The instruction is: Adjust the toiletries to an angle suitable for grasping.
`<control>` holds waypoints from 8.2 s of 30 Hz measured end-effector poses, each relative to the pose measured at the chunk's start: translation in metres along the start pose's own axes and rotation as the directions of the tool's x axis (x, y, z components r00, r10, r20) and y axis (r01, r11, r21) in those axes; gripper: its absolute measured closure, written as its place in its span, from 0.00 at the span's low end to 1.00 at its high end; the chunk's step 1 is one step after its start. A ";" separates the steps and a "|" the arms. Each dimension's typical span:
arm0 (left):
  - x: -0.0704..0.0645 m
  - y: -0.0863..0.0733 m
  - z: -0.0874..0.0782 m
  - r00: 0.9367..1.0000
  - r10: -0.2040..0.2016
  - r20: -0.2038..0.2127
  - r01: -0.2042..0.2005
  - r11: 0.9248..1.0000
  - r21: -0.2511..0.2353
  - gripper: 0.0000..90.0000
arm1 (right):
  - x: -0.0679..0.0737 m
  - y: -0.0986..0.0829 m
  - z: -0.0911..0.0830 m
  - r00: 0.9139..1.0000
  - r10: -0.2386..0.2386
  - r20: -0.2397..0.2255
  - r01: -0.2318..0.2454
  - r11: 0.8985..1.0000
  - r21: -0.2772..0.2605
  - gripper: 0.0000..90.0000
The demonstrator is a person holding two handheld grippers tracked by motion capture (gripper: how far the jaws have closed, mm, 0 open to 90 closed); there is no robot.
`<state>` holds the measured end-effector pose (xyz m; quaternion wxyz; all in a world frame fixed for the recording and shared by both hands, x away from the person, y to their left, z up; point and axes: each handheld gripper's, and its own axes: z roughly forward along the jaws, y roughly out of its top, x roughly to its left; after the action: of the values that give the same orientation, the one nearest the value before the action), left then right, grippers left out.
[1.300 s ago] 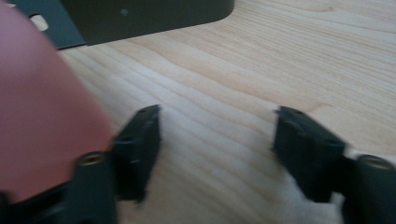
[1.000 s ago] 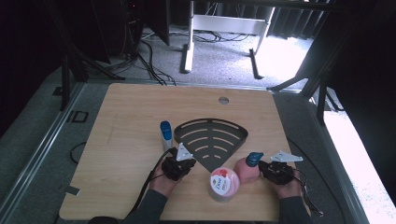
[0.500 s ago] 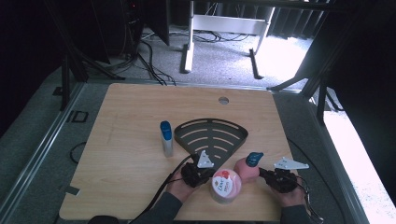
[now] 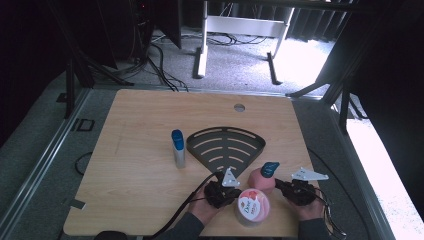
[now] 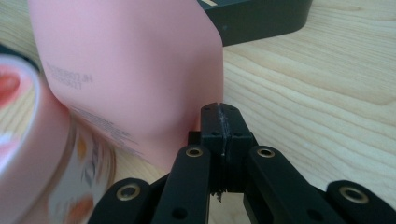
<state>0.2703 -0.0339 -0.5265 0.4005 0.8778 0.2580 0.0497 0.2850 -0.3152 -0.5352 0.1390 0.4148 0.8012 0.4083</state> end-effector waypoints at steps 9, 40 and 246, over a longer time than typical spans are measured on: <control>0.004 0.000 -0.003 1.000 -0.007 -0.023 0.006 1.000 -0.016 0.94 | -0.001 0.015 0.017 1.000 -0.022 0.009 0.022 1.000 -0.004 1.00; 0.026 -0.002 -0.058 0.994 -0.054 -0.097 0.042 0.992 -0.121 0.83 | 0.040 0.037 0.040 0.966 -0.182 -0.186 0.190 0.981 0.026 1.00; 0.033 -0.023 -0.029 0.999 -0.003 -0.032 0.002 0.999 -0.043 0.70 | 0.032 0.001 -0.009 0.939 -0.254 -0.234 0.271 0.962 0.045 0.97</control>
<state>0.2806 0.0145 -0.5277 0.4151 0.8678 0.2644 0.0687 0.2606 -0.2954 -0.5252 0.0843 0.2600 0.8749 0.3999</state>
